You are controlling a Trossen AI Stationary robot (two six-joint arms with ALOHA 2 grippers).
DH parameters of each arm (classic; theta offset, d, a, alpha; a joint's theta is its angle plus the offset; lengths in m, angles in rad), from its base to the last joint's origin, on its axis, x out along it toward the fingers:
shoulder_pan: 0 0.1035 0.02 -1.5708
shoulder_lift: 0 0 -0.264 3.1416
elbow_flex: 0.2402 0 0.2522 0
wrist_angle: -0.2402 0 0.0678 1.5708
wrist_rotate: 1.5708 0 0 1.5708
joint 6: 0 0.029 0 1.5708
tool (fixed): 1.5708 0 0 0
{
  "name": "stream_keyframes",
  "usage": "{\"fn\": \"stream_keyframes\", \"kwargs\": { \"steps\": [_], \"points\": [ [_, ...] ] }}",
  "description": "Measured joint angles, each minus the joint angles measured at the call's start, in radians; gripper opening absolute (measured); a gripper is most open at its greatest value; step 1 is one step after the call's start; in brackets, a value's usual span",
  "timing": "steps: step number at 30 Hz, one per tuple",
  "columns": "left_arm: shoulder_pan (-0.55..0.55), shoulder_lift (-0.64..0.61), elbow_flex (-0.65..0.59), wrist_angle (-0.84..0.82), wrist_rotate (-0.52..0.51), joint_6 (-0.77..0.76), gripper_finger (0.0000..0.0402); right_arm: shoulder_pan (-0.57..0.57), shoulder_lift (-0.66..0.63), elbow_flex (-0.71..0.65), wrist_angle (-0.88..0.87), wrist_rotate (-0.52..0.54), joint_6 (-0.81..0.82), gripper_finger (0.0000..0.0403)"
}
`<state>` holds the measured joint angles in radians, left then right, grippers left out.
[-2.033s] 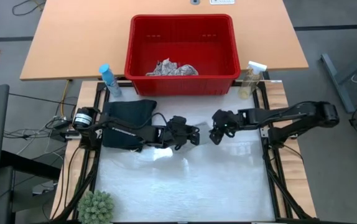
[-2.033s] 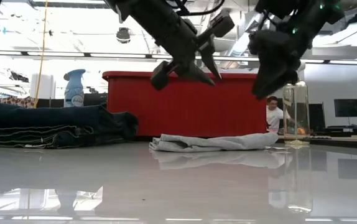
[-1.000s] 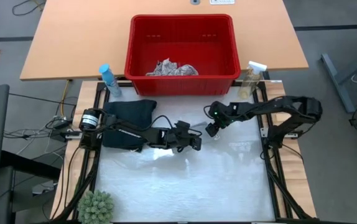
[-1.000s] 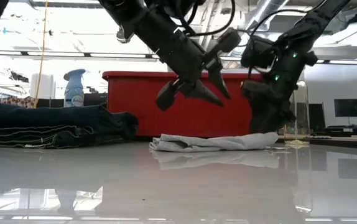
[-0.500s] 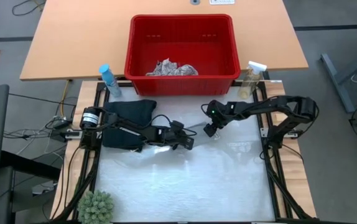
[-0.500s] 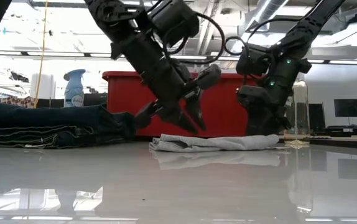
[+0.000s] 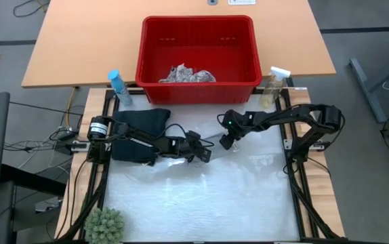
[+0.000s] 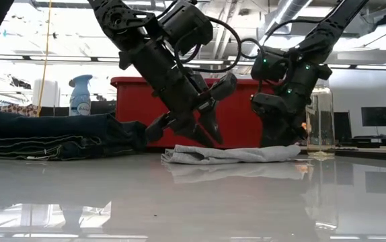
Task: Fold Laundry from Bin
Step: Fold the gray shorts
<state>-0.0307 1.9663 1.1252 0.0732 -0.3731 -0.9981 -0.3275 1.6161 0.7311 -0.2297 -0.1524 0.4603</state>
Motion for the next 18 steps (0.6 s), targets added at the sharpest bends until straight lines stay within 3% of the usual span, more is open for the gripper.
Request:
{"fn": "stream_keyframes", "kwargs": {
  "steps": [5,10,15,18],
  "points": [
    [0.0,0.0,0.0,0.0,-0.007,0.006,0.0069,0.018,0.033,0.002,-0.007,0.002,-0.001,0.0224],
    [0.0,0.045,0.001,0.037,0.008,0.005,0.0069,0.016,0.038,0.0,-0.01,-0.001,-0.001,0.0141],
    [0.0,0.116,0.008,0.167,0.098,-0.003,0.0069,0.002,0.039,-0.001,-0.029,-0.022,-0.032,0.0053],
    [0.003,0.123,0.015,0.192,0.128,0.015,0.0069,-0.008,0.039,-0.001,-0.034,-0.027,-0.047,0.0022]
  ]
}}
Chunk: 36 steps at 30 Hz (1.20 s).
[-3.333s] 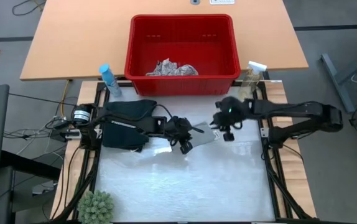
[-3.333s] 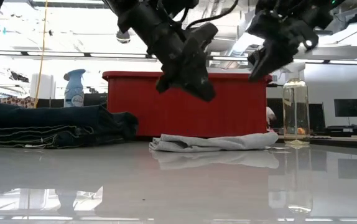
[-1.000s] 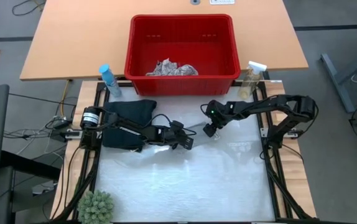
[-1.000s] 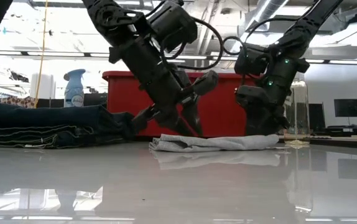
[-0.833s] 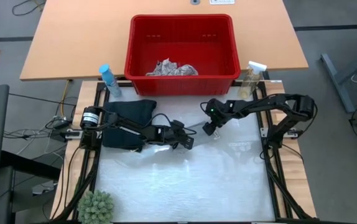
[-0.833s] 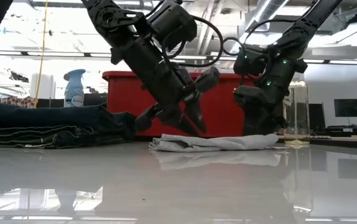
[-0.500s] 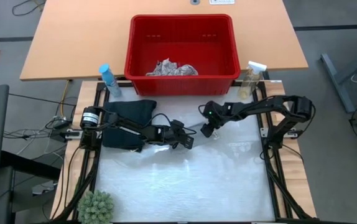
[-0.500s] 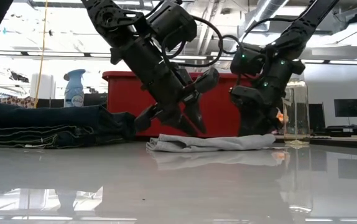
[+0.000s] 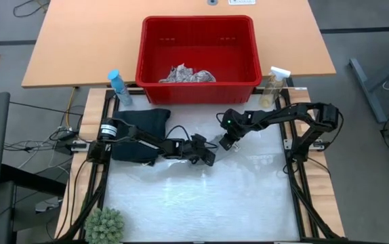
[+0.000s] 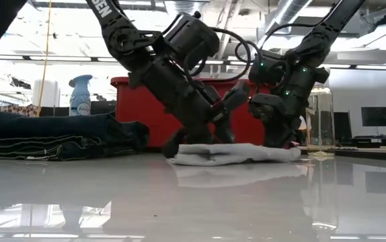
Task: Fold Laundry from Bin
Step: Fold the gray shorts
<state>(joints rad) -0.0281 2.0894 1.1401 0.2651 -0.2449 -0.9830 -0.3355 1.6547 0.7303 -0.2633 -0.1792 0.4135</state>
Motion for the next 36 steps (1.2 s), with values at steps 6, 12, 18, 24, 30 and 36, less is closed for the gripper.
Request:
{"fn": "stream_keyframes", "kwargs": {
  "steps": [6,12,18,24,30,36],
  "points": [
    [0.008,-0.018,0.018,-0.092,0.011,-0.001,0.0069,-0.01,-0.007,0.0,-0.034,0.008,-0.004,0.0022],
    [0.022,-0.038,0.018,-0.114,0.024,-0.056,0.0061,-0.04,-0.022,-0.001,-0.063,0.012,-0.012,0.0022],
    [0.048,-0.1,0.017,-0.141,0.044,0.0,0.0029,-0.048,-0.026,-0.002,-0.071,0.016,-0.019,0.0022],
    [0.053,-0.174,0.018,-0.197,0.043,0.142,0.0002,-0.052,-0.026,-0.002,-0.074,0.019,-0.021,0.0022],
    [0.008,-0.165,0.018,-0.273,0.09,0.188,0.0,-0.053,-0.058,-0.004,-0.096,0.023,-0.022,0.0022],
    [-0.012,-0.159,0.018,-0.286,0.069,0.208,0.0,-0.061,-0.14,-0.008,-0.154,0.051,-0.013,0.0022]
  ]
}}
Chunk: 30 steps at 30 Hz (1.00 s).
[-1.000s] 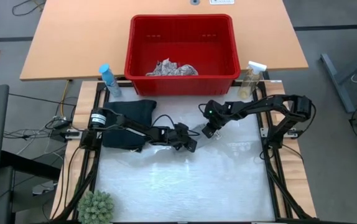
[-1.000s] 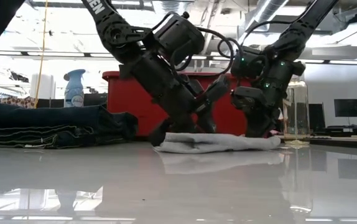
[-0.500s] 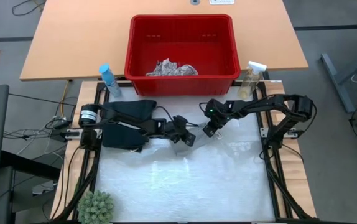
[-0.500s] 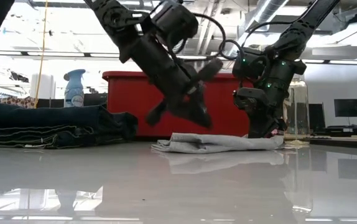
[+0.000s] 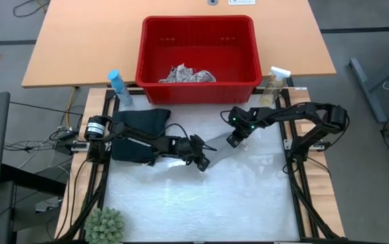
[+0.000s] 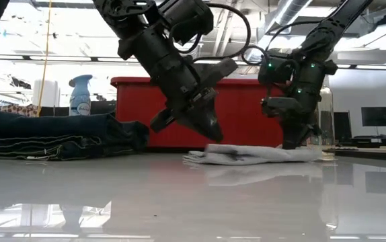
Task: Fold Laundry from Bin
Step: Fold the gray shorts
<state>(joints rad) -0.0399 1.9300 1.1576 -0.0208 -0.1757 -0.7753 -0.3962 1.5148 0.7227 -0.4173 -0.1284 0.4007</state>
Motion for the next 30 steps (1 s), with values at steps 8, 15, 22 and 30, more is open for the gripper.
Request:
{"fn": "stream_keyframes", "kwargs": {
  "steps": [8,15,22,30],
  "points": [
    [0.001,0.003,0.0,0.018,-0.033,0.008,0.0,0.023,-0.026,0.019,-0.078,-0.005,0.01,0.0022],
    [0.001,0.003,0.0,0.02,-0.043,0.009,0.0,0.055,-0.028,0.098,-0.14,0.029,0.006,0.0022],
    [0.0,0.003,0.0,0.019,-0.056,0.017,0.0,0.072,-0.028,0.162,-0.204,0.038,0.01,0.0022],
    [0.0,0.063,0.002,0.132,-0.035,0.007,0.0,0.123,-0.029,0.218,-0.244,0.038,0.031,0.0022]
  ]
}}
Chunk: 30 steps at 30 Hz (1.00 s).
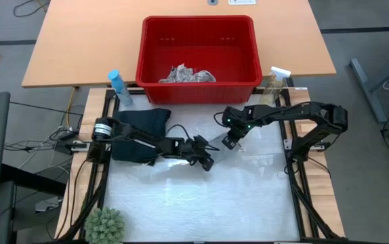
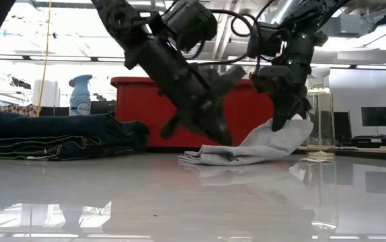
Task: Fold Laundry from Bin
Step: Fold the gray shorts
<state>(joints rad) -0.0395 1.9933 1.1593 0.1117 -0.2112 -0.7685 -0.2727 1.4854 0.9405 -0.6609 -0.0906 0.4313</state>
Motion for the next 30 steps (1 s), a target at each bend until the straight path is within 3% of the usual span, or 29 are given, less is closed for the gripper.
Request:
{"fn": "stream_keyframes", "kwargs": {
  "steps": [6,23,30],
  "points": [
    [-0.009,0.08,0.026,0.05,0.062,-0.039,0.0,0.034,0.0,0.039,-0.021,0.0,0.01,0.0022],
    [-0.011,0.082,0.056,0.044,0.023,-0.029,0.0,0.122,0.0,0.048,0.074,-0.066,0.12,0.0022],
    [-0.011,0.086,0.056,0.047,0.004,-0.026,0.0,0.11,0.0,0.048,0.068,-0.063,0.121,0.0022]
  ]
}}
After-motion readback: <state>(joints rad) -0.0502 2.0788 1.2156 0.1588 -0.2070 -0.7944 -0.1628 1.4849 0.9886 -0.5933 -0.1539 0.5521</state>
